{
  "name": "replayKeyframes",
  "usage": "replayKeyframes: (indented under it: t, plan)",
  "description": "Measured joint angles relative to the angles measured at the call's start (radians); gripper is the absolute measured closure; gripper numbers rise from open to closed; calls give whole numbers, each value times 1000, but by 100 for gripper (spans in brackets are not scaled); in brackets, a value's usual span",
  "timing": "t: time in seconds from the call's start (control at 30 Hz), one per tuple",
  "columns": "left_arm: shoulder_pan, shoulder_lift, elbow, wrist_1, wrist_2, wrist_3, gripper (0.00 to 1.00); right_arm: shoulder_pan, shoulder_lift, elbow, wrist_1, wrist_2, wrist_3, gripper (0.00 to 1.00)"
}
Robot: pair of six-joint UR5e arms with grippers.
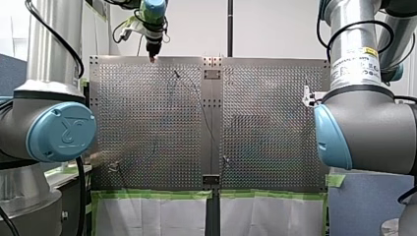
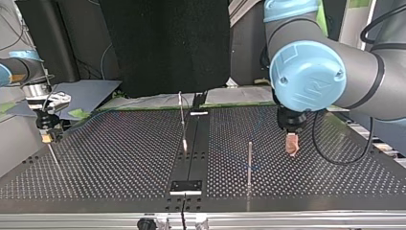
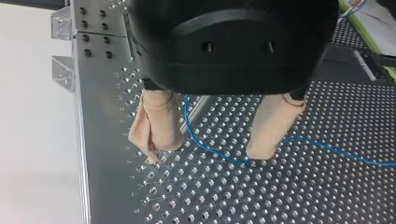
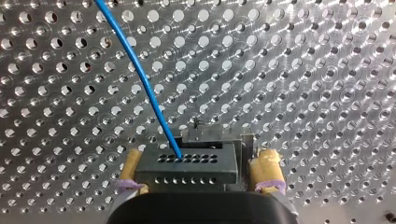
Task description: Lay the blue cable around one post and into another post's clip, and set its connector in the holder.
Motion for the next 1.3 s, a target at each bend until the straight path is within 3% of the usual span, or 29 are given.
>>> replayKeyframes:
  t: [0.27, 1.0, 1.3]
  plan:
    - [-6, 2, -54, 56, 25, -60, 0, 0, 0, 0, 0, 0, 0, 2]
    - [-17, 3, -258, 260, 226, -263, 0, 0, 0, 0, 0, 0, 0, 2]
    - [-16, 0, -329, 331, 298, -305, 0, 0, 0, 0, 0, 0, 0, 2]
